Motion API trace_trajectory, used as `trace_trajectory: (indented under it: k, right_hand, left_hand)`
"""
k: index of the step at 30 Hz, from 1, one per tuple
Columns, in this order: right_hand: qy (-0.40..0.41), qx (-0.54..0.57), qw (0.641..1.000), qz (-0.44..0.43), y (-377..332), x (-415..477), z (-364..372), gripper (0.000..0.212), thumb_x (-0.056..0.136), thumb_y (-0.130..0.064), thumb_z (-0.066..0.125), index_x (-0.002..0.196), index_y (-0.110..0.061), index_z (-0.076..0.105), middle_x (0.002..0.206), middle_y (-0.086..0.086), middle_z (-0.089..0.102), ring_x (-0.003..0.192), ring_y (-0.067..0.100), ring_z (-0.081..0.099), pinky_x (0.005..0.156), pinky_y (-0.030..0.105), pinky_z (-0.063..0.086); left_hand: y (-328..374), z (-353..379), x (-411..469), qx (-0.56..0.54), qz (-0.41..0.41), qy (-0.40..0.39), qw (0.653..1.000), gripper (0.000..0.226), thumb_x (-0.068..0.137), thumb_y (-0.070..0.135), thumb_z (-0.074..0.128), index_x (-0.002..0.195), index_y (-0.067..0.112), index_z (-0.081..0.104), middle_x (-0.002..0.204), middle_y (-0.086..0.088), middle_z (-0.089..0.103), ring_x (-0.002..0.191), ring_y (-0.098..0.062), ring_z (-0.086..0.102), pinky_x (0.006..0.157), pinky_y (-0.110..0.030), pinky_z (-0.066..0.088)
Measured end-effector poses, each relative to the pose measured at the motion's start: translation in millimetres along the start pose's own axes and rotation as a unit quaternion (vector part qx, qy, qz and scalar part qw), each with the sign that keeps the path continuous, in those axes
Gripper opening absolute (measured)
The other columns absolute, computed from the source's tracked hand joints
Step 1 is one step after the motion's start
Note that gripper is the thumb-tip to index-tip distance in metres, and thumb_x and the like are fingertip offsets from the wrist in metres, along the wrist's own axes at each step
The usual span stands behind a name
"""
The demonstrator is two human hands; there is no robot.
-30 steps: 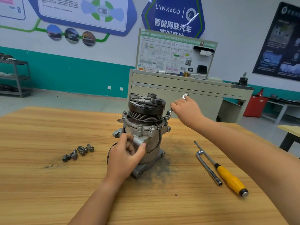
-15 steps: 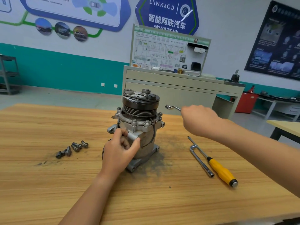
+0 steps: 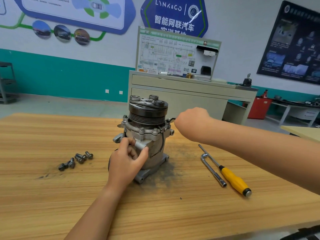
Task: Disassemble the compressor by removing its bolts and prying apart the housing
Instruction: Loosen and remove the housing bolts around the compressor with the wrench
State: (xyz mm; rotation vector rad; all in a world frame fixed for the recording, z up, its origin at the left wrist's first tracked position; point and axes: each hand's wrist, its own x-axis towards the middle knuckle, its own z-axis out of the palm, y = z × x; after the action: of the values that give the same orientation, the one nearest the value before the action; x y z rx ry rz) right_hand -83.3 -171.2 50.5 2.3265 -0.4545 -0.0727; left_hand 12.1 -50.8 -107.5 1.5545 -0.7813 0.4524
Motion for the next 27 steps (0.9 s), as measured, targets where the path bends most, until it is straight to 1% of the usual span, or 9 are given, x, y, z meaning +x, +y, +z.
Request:
trace_trajectory:
  k: [2,5,12,14,16,20,22,24,27]
  right_hand:
    - [0.013,-0.003,1.0,-0.015,3,-1,6,0.009,0.093,-0.006,0.041,0.091,-0.01,0.05,0.063,0.001,0.037,0.054,0.017,0.04,0.046,0.025,0.031]
    - [0.025,0.002,0.999,-0.025,14,-2,15,0.02,0.095,-0.01,0.036,0.104,-0.008,0.053,0.062,0.0,0.039,0.05,0.013,0.037,0.041,0.024,0.026]
    - [0.075,-0.009,0.997,-0.005,33,29,45,0.021,0.092,0.0,0.043,0.112,-0.006,0.047,0.06,0.0,0.035,0.051,0.017,0.036,0.042,0.026,0.024]
    - [0.126,0.039,0.991,0.004,35,43,59,0.025,0.092,-0.001,0.042,0.116,-0.007,0.045,0.068,0.001,0.046,0.057,0.019,0.042,0.048,0.027,0.029]
    - [0.205,0.089,0.974,-0.018,37,56,74,0.029,0.09,0.003,0.044,0.118,-0.003,0.048,0.09,0.01,0.06,0.074,0.026,0.056,0.058,0.031,0.039]
    - [0.342,0.154,0.926,-0.041,25,79,85,0.024,0.065,0.016,0.07,0.087,0.008,0.066,0.087,0.023,0.069,0.078,0.036,0.068,0.074,0.047,0.053]
    - [0.349,0.166,0.921,-0.055,20,88,82,0.026,0.067,0.014,0.069,0.092,0.006,0.066,0.096,0.022,0.068,0.088,0.034,0.067,0.088,0.051,0.046]
    - [0.324,0.171,0.928,-0.067,20,94,82,0.028,0.083,0.008,0.056,0.11,0.003,0.06,0.115,0.02,0.063,0.107,0.031,0.059,0.102,0.046,0.035]
    - [0.314,0.215,0.924,-0.037,26,90,86,0.032,0.095,-0.004,0.041,0.125,-0.005,0.052,0.118,0.015,0.06,0.108,0.028,0.056,0.086,0.039,0.044]
  left_hand:
    - [0,0,1,-0.001,0.0,-0.001,1.0,0.022,0.077,0.024,0.07,0.081,0.021,0.049,0.056,0.015,0.053,0.05,-0.006,0.049,0.047,-0.014,0.034]
    - [0,0,1,-0.001,0.0,-0.002,1.0,0.023,0.077,0.024,0.07,0.079,0.025,0.047,0.057,0.014,0.054,0.05,-0.006,0.049,0.047,-0.015,0.034]
    - [-2,0,1,0.004,0.003,-0.003,1.0,0.022,0.077,0.023,0.071,0.081,0.017,0.05,0.059,0.013,0.055,0.05,-0.007,0.049,0.047,-0.015,0.033]
    - [-1,0,0,0.006,0.004,-0.003,1.0,0.022,0.077,0.024,0.07,0.083,0.015,0.051,0.059,0.014,0.054,0.05,-0.006,0.048,0.047,-0.015,0.033]
    - [0,0,0,0.003,0.0,-0.003,1.0,0.022,0.077,0.024,0.07,0.085,0.015,0.051,0.06,0.014,0.054,0.05,-0.006,0.047,0.047,-0.017,0.032]
    - [-1,0,-1,-0.004,-0.007,-0.009,1.0,0.021,0.078,0.022,0.07,0.085,0.02,0.05,0.058,0.011,0.053,0.048,-0.007,0.046,0.046,-0.018,0.032]
    - [-1,-1,-2,-0.008,-0.005,-0.011,1.0,0.021,0.078,0.026,0.068,0.085,0.021,0.049,0.057,0.011,0.052,0.047,-0.006,0.045,0.046,-0.018,0.032]
    - [-1,-1,-2,-0.011,-0.004,-0.012,1.0,0.021,0.077,0.028,0.067,0.085,0.021,0.049,0.056,0.01,0.051,0.047,-0.007,0.043,0.046,-0.019,0.031]
    - [-1,-1,-1,-0.009,0.0,-0.007,1.0,0.021,0.077,0.026,0.068,0.084,0.023,0.048,0.054,0.01,0.05,0.046,-0.007,0.042,0.045,-0.017,0.03]
